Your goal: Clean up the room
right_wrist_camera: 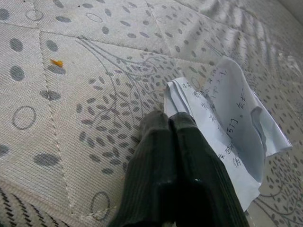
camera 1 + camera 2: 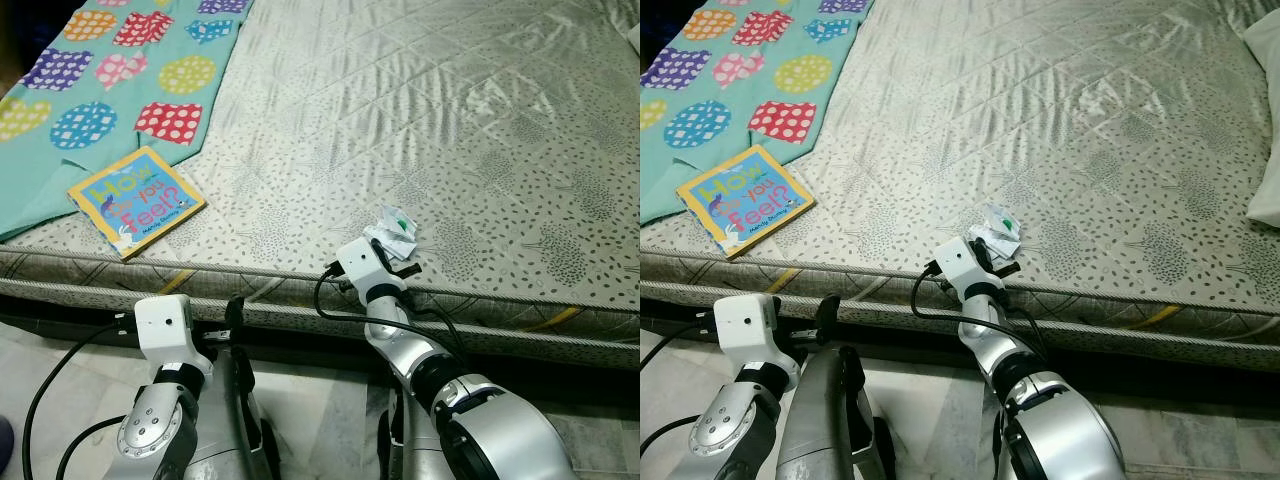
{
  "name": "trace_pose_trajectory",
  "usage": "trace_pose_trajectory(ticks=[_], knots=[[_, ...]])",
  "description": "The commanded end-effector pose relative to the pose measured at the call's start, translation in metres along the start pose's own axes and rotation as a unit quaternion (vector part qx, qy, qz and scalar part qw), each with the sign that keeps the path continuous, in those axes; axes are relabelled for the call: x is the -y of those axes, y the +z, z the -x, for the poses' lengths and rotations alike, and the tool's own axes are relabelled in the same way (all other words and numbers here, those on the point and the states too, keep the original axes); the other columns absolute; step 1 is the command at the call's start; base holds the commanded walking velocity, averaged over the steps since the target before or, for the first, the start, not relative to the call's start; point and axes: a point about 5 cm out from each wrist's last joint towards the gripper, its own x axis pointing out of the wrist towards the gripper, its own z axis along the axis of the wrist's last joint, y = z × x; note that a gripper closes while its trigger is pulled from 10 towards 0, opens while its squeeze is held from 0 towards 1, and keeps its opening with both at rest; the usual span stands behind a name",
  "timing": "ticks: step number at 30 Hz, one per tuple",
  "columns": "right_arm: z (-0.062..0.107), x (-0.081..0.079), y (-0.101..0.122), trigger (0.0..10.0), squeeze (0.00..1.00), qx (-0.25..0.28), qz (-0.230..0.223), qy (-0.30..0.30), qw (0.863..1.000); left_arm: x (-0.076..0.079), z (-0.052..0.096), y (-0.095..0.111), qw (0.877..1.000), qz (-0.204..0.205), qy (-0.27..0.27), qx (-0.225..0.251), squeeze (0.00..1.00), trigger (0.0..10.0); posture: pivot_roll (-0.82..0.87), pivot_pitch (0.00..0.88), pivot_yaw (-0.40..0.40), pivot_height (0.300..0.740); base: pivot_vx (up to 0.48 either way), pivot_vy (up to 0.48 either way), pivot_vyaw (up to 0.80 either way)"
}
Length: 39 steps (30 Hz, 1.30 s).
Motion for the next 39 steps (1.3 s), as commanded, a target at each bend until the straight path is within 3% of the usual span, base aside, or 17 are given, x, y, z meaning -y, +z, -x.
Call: trace_pose_trajectory(ticks=[1, 12, 17, 21, 39], knots=[[0.002, -0.004, -0.004, 0.0, 0.0, -0.011, 0.005, 0.005, 1.0, -0.005, 0.002, -0.002, 1.0, -0.004, 0.014, -0.007, 0.0, 10.0, 0.15, 0.261, 0.039, 0.53, 0.0, 0.0, 0.0], [-0.001, 0.009, -0.008, 0.0, 0.0, -0.017, 0.001, -0.02, 1.0, -0.006, 0.002, -0.002, 1.0, -0.003, 0.014, -0.006, 0.0, 10.0, 0.14, 0.251, 0.047, 0.53, 0.0, 0.0, 0.0], [-0.009, 0.035, -0.01, 0.0, 0.0, -0.003, -0.011, -0.051, 0.999, -0.006, 0.0, -0.002, 1.0, -0.004, 0.013, -0.006, 0.0, 10.0, 0.12, 0.244, 0.046, 0.53, 0.0, 0.0, 0.0], [-0.009, 0.044, -0.014, 0.0, 0.0, 0.008, -0.023, -0.055, 0.998, -0.006, -0.002, -0.002, 1.0, -0.003, 0.011, -0.005, 0.0, 10.0, 0.12, 0.24, 0.045, 0.53, 0.0, 0.0, 0.0], [0.002, 0.057, -0.021, 0.0, 0.0, 0.071, -0.055, -0.04, 0.995, -0.008, -0.003, -0.001, 1.0, -0.004, 0.011, -0.003, 0.0, 10.0, 0.1, 0.236, 0.053, 0.53, 0.0, 0.0, 0.0]])
